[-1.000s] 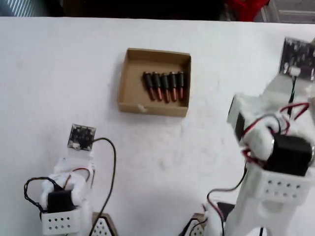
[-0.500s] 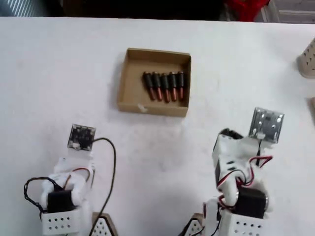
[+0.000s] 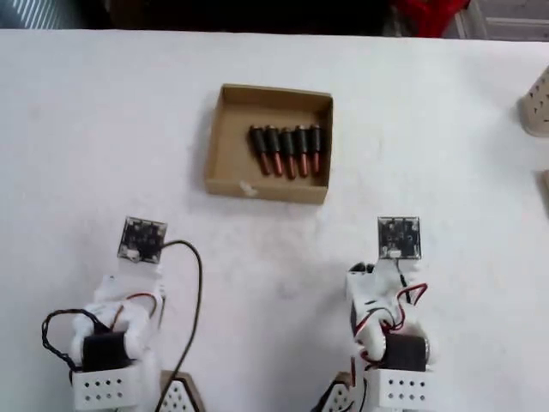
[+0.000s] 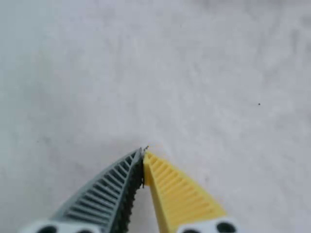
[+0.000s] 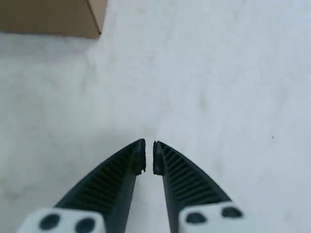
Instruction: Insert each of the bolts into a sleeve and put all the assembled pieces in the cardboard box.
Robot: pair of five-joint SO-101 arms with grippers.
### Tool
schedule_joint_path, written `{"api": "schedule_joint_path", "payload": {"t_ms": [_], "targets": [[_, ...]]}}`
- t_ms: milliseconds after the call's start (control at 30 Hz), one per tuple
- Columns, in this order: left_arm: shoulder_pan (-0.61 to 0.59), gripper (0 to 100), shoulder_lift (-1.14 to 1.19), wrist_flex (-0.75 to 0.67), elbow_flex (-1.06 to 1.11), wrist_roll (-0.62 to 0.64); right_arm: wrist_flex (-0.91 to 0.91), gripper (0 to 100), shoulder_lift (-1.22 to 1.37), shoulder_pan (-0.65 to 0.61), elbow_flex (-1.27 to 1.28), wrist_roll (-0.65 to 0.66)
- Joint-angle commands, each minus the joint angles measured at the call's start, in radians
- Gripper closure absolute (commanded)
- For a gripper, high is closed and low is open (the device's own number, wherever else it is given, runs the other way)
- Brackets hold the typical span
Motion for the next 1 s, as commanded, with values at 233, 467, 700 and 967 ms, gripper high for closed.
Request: {"api": "schedule_joint_path", "payload": {"t_ms": [233,467,700,967], "targets": [[0.001,97,-0.010,0.008,-0.003,0.006,0.136,97.7,-0.008,-0.019,0.026,0.015],[0.001,97,-0.010,0.008,-0.003,0.006,0.142,98.1,-0.008,-0.016,0.026,0.021],[0.001,97,-0.010,0.008,-0.003,0.006,0.142,98.1,-0.008,-0.016,0.026,0.021],[0.001,97,-0.010,0.008,-0.003,0.006,0.142,98.1,-0.008,-0.016,0.026,0.021]]}}
